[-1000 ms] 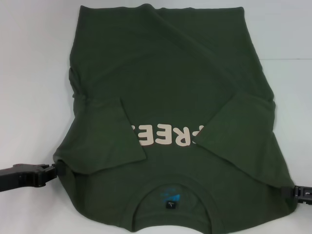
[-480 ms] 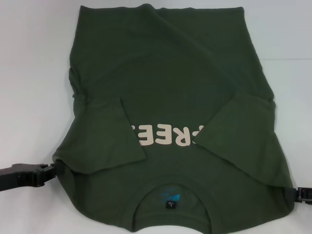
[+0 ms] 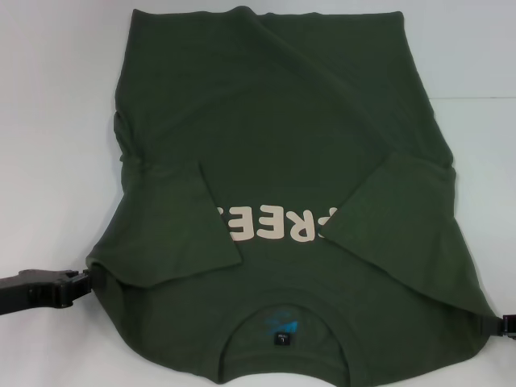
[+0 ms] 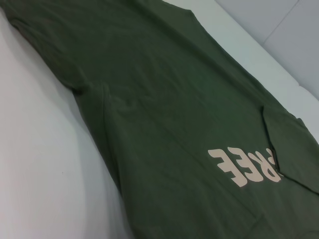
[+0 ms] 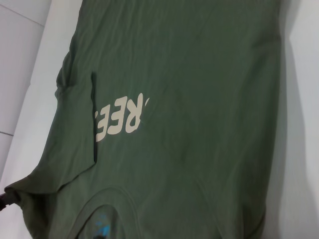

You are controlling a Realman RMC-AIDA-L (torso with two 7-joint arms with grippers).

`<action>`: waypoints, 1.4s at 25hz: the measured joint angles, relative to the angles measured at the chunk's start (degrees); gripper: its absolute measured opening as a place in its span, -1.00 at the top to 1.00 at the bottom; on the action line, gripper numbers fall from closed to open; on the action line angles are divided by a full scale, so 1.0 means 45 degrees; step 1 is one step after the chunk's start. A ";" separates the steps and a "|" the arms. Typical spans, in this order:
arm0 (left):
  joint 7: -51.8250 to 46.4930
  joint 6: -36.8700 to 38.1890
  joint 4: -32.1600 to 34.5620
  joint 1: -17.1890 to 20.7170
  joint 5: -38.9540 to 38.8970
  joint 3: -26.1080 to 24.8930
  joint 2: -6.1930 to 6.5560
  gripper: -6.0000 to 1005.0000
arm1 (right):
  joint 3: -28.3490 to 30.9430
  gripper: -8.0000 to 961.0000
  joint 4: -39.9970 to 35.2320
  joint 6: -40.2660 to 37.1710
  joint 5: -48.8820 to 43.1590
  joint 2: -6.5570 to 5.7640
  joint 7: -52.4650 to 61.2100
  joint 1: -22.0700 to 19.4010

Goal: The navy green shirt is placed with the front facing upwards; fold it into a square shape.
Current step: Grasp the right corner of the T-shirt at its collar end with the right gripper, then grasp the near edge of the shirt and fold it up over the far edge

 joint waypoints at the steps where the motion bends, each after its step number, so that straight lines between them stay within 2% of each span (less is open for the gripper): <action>1: 0.0000 -0.0001 0.0000 -0.0004 0.0000 0.0000 0.0000 0.92 | 0.0000 0.60 -0.0001 0.0002 -0.0002 0.0002 -0.0006 -0.0006; 6: -0.0060 -0.0001 0.0000 -0.0035 0.0000 -0.0016 0.0000 0.92 | 0.0039 0.91 -0.0002 0.0007 0.0012 0.0034 -0.0302 -0.0126; 12: -0.0753 0.0374 0.0063 0.0096 -0.0272 -0.0325 0.0102 0.92 | 0.1058 0.90 0.0010 -0.0246 0.0112 0.0133 -0.1469 -0.0522; 18: -0.1505 0.1946 0.0061 0.0124 -0.0464 -0.2029 0.0336 0.92 | 0.2466 0.90 0.0038 -0.0857 0.0131 0.0142 -0.2916 -0.1049; 21: -0.1582 0.2615 0.0026 0.0198 -0.0495 -0.2635 0.0360 0.92 | 0.2925 0.90 -0.0002 -0.1237 0.0134 0.0044 -0.3415 -0.1299; 26: -0.1639 0.3446 -0.0127 0.0509 -0.0570 -0.2751 0.0264 0.92 | 0.3398 0.89 -0.0145 -0.2058 0.0062 -0.0119 -0.4074 -0.1718; 32: -0.1382 0.3930 -0.0459 0.0753 -0.0688 -0.2745 0.0208 0.92 | 0.3398 0.89 -0.0657 -0.2823 0.0039 -0.0225 -0.4206 -0.2182; 35: -0.1286 0.4021 -0.0519 0.1021 -0.0701 -0.2754 0.0092 0.92 | 0.3401 0.88 -0.1024 -0.3260 0.0036 -0.0250 -0.4240 -0.2488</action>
